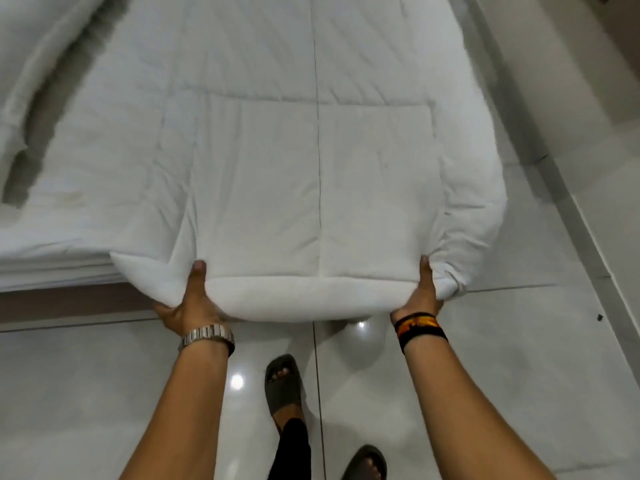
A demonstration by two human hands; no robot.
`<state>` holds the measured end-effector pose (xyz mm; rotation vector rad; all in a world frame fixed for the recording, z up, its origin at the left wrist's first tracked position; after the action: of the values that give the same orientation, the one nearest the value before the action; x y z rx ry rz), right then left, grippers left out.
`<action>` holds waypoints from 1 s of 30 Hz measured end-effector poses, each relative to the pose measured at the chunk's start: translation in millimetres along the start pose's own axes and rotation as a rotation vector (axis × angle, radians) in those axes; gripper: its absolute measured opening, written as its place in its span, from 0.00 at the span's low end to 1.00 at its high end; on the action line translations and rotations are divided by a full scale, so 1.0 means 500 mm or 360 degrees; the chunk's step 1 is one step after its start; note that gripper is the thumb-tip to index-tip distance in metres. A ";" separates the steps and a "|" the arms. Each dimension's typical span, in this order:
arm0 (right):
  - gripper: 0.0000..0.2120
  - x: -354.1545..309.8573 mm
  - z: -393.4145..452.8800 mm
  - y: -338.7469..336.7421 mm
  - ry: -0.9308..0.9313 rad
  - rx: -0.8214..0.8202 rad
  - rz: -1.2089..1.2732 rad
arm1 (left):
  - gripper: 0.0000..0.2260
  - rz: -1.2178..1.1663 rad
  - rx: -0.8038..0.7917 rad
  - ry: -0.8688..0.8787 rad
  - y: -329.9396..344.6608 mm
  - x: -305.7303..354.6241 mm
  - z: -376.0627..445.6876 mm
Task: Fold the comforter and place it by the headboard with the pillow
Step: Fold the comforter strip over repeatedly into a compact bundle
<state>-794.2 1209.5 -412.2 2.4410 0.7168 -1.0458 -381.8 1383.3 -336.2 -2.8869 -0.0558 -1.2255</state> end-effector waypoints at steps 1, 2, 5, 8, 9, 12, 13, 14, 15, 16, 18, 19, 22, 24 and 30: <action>0.56 -0.015 -0.010 -0.003 -0.0014 -0.0021 0.0019 | 0.37 0.0032 0.0012 0.0103 -0.010 0.043 -0.032; 0.58 -0.039 -0.030 0.007 -0.0021 -0.0083 0.0010 | 0.37 0.0077 0.0024 0.0225 -0.025 0.091 -0.065; 0.49 -0.138 -0.157 0.066 -0.0055 -0.0392 -0.0024 | 0.36 0.0148 -0.0031 0.0519 -0.056 0.217 -0.133; 0.44 -0.172 -0.216 0.007 -0.0260 -0.0304 -0.0236 | 0.36 0.0149 -0.0048 0.0570 -0.101 0.244 -0.165; 0.46 -0.169 -0.227 -0.036 -0.0287 -0.0206 -0.0325 | 0.36 0.0197 0.0026 0.0506 -0.131 0.220 -0.173; 0.54 -0.143 -0.228 -0.130 -0.0157 0.0021 -0.0492 | 0.44 0.0201 0.0113 -0.0004 -0.228 0.071 -0.157; 0.58 -0.136 -0.214 -0.149 -0.0097 0.0068 -0.0478 | 0.50 0.0152 0.0004 -0.0161 -0.249 0.020 -0.138; 0.62 -0.129 -0.205 -0.162 0.0001 0.0059 -0.0443 | 0.55 0.0066 -0.0027 -0.0372 -0.264 -0.036 -0.117; 0.65 -0.115 -0.194 -0.172 0.0144 0.0012 -0.0407 | 0.54 -0.0042 -0.0083 -0.0592 -0.258 -0.074 -0.103; 0.65 -0.102 -0.183 -0.178 0.0264 -0.0047 -0.0355 | 0.46 -0.0135 -0.0203 -0.0767 -0.233 -0.087 -0.122; 0.48 -0.099 -0.211 -0.156 0.0521 -0.0300 -0.0326 | 0.24 -0.0179 -0.0381 -0.0924 -0.191 -0.078 -0.168; 0.38 -0.104 -0.222 -0.145 0.0572 -0.0415 -0.0305 | 0.17 -0.0166 -0.0422 -0.0906 -0.181 -0.066 -0.174; 0.24 -0.134 -0.244 -0.131 0.0541 -0.0493 -0.0284 | 0.07 -0.0106 -0.0449 -0.0703 -0.174 0.002 -0.203; 0.27 -0.166 -0.250 -0.121 0.0458 -0.0488 -0.0247 | 0.13 -0.0115 -0.0450 -0.0581 -0.175 0.058 -0.214; 0.42 -0.377 -0.315 -0.013 -0.0253 -0.0087 -0.0301 | 0.23 -0.0130 -0.0443 -0.0179 -0.099 0.280 -0.257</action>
<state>-822.8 1241.4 -170.1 2.2471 0.9226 -1.2580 -378.6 1434.8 -146.6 -3.2221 -0.0031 -1.1664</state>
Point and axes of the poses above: each hand's wrist, its own z-axis towards the middle knuckle, its own y-axis out of the palm, x = y × z, the point moved 9 cm from there along z, towards the middle knuckle, and after that the axes turned 10 degrees about -y, right-handed, at the moved point
